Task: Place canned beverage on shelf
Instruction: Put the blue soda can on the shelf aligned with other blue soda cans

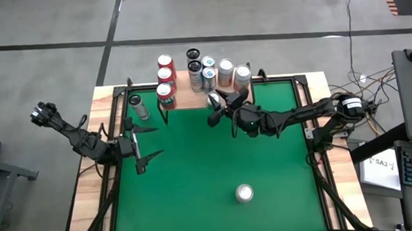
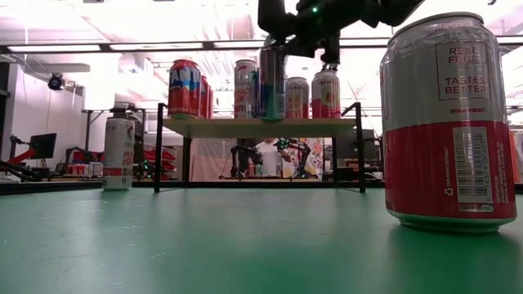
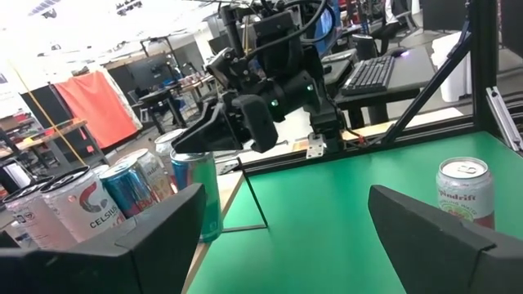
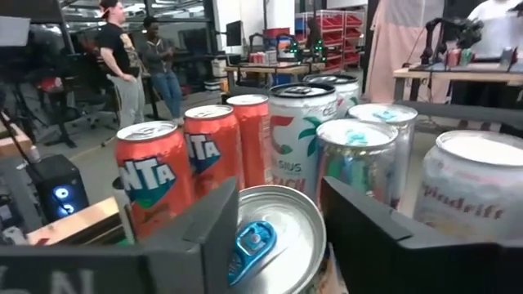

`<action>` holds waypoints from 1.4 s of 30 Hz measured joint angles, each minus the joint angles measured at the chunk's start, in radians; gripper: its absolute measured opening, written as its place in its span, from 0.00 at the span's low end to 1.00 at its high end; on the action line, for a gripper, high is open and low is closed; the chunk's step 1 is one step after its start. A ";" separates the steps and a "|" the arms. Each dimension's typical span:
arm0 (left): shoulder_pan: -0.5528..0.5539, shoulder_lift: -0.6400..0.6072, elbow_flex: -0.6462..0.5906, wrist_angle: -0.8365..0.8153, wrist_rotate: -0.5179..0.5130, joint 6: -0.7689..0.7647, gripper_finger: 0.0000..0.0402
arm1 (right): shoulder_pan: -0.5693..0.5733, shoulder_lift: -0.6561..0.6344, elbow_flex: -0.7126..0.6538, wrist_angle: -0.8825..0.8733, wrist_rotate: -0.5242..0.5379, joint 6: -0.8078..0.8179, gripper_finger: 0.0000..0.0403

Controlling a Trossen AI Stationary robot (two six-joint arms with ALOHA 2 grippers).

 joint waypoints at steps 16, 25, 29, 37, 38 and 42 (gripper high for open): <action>0.110 0.144 -0.127 0.309 0.223 -0.022 0.79 | -0.010 -0.002 -0.003 0.024 0.009 -0.093 0.28; 0.385 0.560 -0.165 0.804 0.323 -0.015 0.61 | -0.010 -0.002 -0.003 0.024 0.008 -0.107 0.27; 0.453 0.735 -0.127 0.944 0.324 0.020 0.46 | -0.010 -0.002 -0.004 0.024 0.007 -0.109 0.27; 0.523 1.005 -0.029 1.167 0.280 0.088 0.09 | -0.010 -0.001 -0.004 0.026 0.004 -0.122 0.27; 0.532 1.031 -0.016 1.194 0.270 0.098 0.05 | -0.010 -0.001 -0.004 0.026 0.004 -0.129 0.27; 0.576 1.108 0.026 1.265 0.264 0.107 0.03 | -0.010 -0.001 -0.004 0.026 0.003 -0.133 0.27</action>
